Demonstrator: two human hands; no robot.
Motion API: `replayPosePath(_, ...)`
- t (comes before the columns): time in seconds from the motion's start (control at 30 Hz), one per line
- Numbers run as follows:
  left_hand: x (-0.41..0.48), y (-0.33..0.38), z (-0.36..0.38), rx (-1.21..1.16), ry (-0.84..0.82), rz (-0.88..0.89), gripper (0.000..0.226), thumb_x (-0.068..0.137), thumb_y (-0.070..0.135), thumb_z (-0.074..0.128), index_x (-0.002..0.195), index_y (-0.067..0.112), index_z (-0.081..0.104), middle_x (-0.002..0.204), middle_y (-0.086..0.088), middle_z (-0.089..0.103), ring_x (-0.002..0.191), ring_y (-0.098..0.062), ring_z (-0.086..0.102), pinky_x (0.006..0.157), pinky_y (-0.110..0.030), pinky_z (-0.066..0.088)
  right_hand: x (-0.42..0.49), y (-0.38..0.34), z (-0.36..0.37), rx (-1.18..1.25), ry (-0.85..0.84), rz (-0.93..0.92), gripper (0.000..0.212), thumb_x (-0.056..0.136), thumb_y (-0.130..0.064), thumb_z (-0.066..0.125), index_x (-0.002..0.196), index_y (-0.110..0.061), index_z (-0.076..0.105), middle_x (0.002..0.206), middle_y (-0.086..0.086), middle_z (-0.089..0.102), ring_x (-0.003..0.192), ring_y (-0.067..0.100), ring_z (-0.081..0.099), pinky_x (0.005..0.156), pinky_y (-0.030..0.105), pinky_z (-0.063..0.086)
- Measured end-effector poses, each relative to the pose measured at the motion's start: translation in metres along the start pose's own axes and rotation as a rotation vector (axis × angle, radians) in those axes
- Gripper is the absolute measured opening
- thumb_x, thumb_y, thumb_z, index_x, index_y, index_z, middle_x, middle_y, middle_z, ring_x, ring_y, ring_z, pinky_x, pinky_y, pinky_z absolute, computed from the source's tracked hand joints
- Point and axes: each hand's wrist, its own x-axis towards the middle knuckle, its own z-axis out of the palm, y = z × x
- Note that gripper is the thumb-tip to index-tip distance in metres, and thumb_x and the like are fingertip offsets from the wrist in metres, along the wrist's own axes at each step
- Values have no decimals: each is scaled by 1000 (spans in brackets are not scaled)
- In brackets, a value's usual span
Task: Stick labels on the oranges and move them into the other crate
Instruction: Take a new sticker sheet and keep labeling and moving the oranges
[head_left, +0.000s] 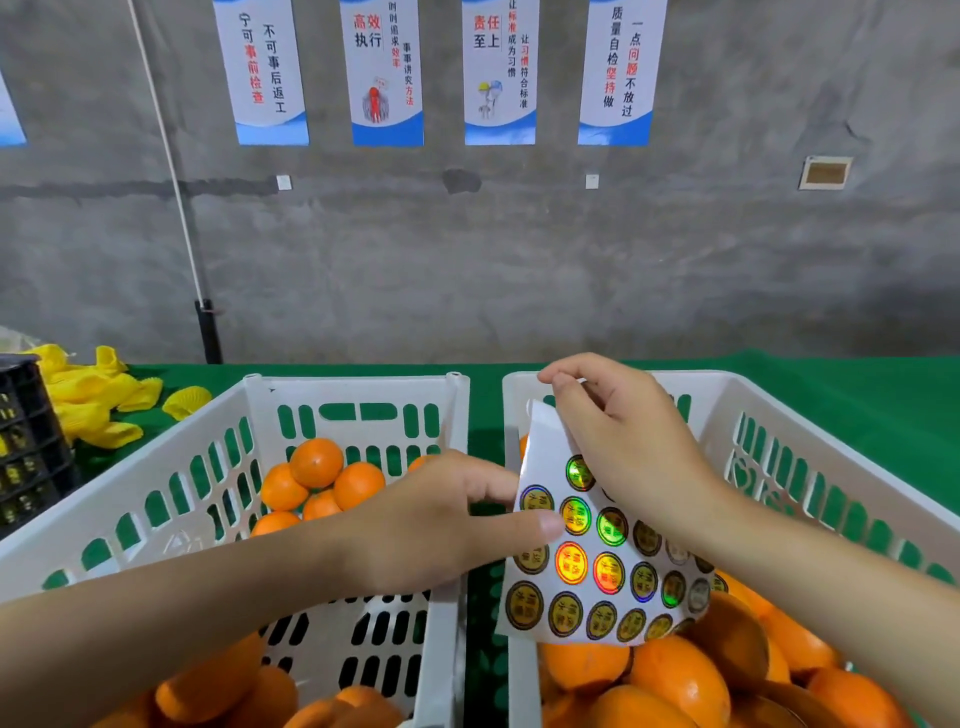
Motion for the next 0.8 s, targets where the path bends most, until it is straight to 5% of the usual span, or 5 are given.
replayPosePath(0.2, 6, -6, -1, -110, 227, -42, 25, 101, 22, 57, 95, 3, 73, 93, -13, 78, 88, -34, 74, 77, -46, 62, -1, -1, -2, -80, 83, -78, 26, 103, -32, 43, 124, -32, 58, 111, -19, 57, 107, -4, 49, 90, 18, 39)
replayPosePath(0.27, 8, -6, -3, -140, 290, -18, 26, 100, 23, 58, 89, 8, 75, 87, -10, 78, 81, -27, 76, 72, -36, 63, -2, -3, -3, -206, 176, -178, 31, 100, -33, 45, 128, -27, 57, 124, -14, 49, 121, 4, 38, 99, 27, 31)
replayPosePath(0.4, 9, -8, -10, 9, 442, 16, 31, 96, 28, 63, 69, 21, 75, 68, 4, 74, 63, -9, 70, 60, -19, 54, -5, -6, -5, -355, 242, -450, 19, 90, -21, 61, 107, -19, 69, 117, 0, 56, 116, 20, 43, 92, 32, 31)
replayPosePath(0.6, 7, -14, -8, 270, 422, 80, 29, 101, 34, 55, 89, 12, 70, 80, -7, 69, 77, -24, 63, 71, -43, 54, -9, -3, -2, -389, 102, -526, 17, 90, -28, 60, 96, -21, 75, 104, -2, 61, 104, 18, 48, 84, 33, 35)
replayPosePath(0.8, 3, -11, -9, 514, 436, 147, 22, 104, 23, 46, 93, 19, 64, 81, 10, 56, 83, -9, 49, 70, -17, 38, -8, -1, -1, -361, 34, -497, 20, 89, -22, 63, 104, -17, 76, 95, -3, 65, 92, 20, 56, 77, 42, 47)
